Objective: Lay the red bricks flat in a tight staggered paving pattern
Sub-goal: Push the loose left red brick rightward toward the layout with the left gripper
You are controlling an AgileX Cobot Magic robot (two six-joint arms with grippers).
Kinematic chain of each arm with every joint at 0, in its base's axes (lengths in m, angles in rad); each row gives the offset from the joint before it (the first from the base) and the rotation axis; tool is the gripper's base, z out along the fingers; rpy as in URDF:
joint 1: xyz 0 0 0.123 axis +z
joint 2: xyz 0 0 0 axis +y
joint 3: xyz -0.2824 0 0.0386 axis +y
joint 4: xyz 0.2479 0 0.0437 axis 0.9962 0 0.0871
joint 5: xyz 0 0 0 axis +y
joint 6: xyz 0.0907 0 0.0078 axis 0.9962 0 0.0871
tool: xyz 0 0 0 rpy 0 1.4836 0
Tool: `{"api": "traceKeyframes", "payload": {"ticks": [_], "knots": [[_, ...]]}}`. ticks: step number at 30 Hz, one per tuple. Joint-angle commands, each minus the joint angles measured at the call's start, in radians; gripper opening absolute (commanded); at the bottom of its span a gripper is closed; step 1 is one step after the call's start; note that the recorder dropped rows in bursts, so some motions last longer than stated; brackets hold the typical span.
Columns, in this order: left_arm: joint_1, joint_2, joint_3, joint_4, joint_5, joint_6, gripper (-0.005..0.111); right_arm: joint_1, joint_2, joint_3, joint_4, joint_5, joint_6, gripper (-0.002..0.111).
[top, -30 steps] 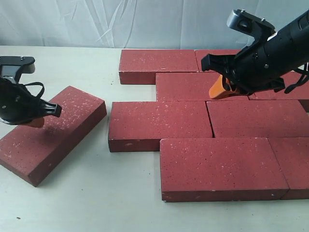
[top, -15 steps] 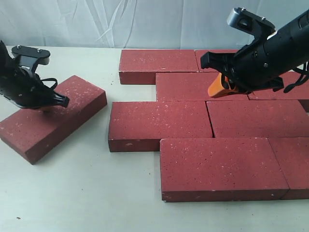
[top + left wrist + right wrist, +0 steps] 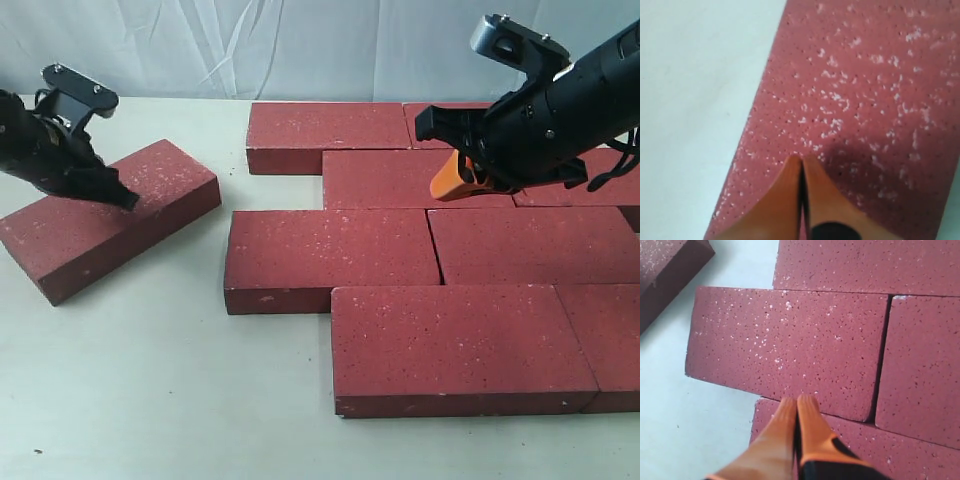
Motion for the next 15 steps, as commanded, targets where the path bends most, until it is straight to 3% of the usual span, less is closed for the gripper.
{"api": "traceKeyframes", "payload": {"ticks": [1,5,15], "knots": [[-0.007,-0.061,-0.08,-0.1,0.102,-0.167,0.0,0.0,-0.009,0.003,0.004,-0.013,-0.009,-0.001],[-0.008,-0.058,-0.137,-0.206,0.12,-0.317,0.0,0.0,-0.009,0.003,0.034,-0.008,-0.011,-0.001],[-0.021,0.117,-0.216,-0.438,0.045,-0.324,0.0,0.0,-0.009,0.003,0.109,0.01,-0.08,-0.001]]}}
